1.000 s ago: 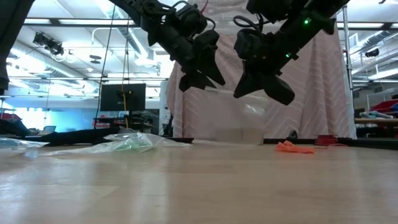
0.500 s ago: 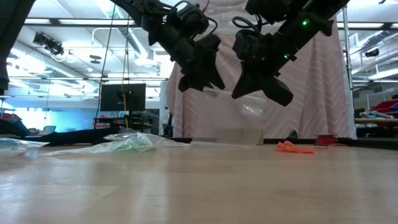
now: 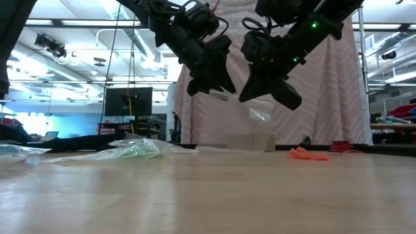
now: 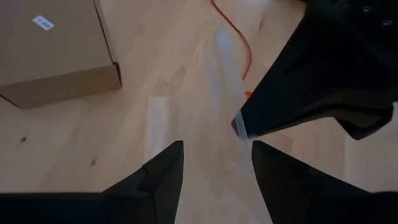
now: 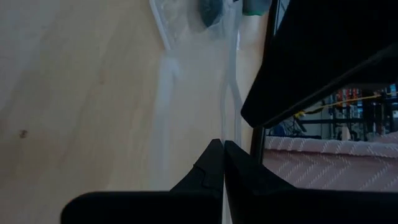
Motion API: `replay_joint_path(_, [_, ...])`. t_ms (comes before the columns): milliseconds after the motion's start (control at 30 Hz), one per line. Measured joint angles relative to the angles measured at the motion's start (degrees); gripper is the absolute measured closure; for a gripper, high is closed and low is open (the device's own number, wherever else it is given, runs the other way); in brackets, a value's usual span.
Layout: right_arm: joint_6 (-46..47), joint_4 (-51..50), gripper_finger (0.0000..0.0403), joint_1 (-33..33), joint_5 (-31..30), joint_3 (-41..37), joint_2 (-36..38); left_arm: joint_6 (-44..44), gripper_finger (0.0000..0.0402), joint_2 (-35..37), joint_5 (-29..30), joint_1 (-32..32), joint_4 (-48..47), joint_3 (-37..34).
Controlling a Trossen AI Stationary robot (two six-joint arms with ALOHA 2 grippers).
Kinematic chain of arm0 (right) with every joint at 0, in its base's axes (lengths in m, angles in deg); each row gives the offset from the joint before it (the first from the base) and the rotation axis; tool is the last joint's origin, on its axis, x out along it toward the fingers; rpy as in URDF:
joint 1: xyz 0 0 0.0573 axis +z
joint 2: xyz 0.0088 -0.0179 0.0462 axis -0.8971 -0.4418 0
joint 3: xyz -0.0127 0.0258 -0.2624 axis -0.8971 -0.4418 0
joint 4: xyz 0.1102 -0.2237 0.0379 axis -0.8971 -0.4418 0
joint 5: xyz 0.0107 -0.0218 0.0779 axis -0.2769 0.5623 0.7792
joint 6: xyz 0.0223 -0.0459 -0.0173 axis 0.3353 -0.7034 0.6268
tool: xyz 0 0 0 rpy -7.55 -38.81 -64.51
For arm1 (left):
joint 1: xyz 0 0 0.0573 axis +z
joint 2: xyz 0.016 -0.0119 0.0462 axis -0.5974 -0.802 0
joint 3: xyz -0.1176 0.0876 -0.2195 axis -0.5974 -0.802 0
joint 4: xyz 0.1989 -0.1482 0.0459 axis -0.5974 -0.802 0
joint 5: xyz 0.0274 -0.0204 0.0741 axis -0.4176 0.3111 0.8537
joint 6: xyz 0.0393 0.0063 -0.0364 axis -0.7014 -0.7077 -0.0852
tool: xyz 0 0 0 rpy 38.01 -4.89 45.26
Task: Sort rubber bands
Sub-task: Open the transparent zip bag
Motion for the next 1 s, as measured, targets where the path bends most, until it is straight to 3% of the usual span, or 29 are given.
replay_joint_path(1000, [-3.9, 3.9, 0.0403, 0.0, -0.4, 0.1, 0.0, -1.6, 0.0204, 0.0, 4.5, -0.1, -2.7, 0.0])
